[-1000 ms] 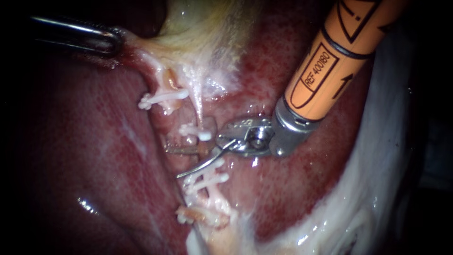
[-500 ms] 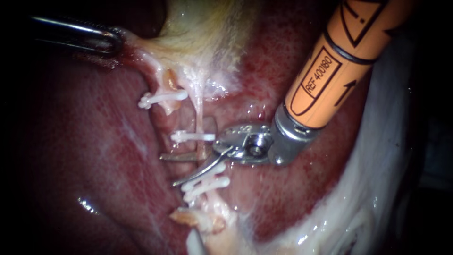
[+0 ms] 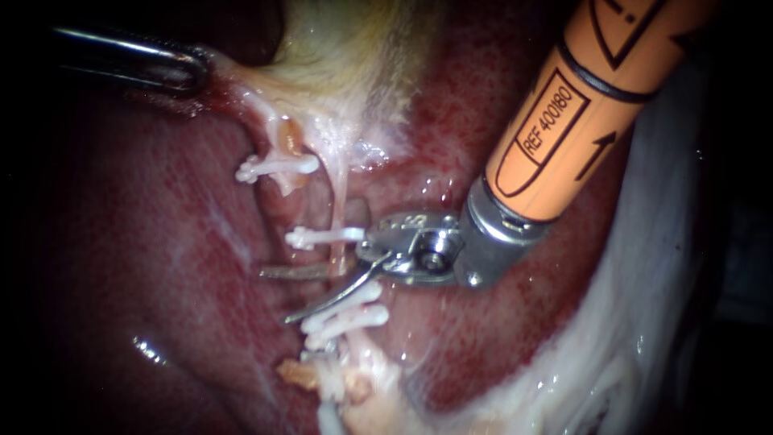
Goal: Go to the cutting position right tube
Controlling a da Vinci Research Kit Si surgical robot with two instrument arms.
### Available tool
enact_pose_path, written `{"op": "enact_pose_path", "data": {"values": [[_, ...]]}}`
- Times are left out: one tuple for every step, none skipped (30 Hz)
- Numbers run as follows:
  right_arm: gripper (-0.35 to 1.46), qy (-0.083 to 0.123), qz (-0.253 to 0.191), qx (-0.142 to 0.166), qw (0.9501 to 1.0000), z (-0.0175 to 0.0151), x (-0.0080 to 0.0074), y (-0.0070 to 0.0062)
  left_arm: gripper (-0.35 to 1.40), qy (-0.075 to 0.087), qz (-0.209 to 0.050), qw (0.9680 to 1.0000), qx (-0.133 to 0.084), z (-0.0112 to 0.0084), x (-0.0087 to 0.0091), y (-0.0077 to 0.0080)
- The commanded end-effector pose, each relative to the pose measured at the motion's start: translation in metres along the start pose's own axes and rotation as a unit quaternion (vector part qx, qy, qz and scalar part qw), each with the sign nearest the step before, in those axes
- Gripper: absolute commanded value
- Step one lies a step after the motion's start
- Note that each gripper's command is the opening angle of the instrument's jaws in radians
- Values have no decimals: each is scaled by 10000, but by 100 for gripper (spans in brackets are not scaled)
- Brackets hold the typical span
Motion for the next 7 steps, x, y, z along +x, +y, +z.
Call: {"op": "enact_pose_path", "data": {"values": [[140, -3, -1, 2, 10000, 0, 0, 0, -35, 0, -1, 10000, 0, 0, 0, 0], [140, -3, -1, 2, 10000, 0, 0, 0, -35, 0, -1, 10000, 1, 0, 0, 0], [140, -4, -1, 3, 10000, 0, 0, 0, -35, 0, -1, 10000, 1, 0, 0, 0], [140, -4, -2, 3, 10000, 0, 0, 0, -35, 0, -1, 10000, 1, 0, 0, 0], [140, -4, -2, 3, 10000, 0, 0, 1, -35, 0, -1, 10000, 1, 0, 0, 0], [140, 2, -3, -10, 10000, 0, -1, 1, -35, 0, -1, 10000, 1, 1, 0, 0], [140, 7, -5, -23, 10000, 0, -1, 2, -35, 0, -1, 10000, 1, 1, 0, 0]]}}
